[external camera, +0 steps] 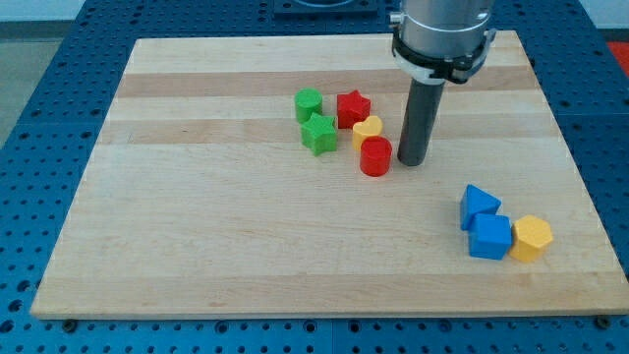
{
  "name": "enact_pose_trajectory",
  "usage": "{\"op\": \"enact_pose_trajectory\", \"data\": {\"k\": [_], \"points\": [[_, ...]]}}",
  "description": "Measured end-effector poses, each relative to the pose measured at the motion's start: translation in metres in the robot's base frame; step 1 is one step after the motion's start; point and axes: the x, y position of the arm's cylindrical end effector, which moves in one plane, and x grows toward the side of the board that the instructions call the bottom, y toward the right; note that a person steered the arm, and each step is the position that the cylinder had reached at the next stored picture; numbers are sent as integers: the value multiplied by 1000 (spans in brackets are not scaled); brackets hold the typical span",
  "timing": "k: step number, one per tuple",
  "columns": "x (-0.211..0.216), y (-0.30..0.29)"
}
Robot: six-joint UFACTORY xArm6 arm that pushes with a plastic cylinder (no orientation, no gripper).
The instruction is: Slide the red circle to the group of the blocks
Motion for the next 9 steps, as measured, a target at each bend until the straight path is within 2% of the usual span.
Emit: {"op": "enact_pose_trajectory", "data": {"k": [3, 6, 8, 9], "points": [[4, -32], [16, -17], [19, 95], [44, 160]]}}
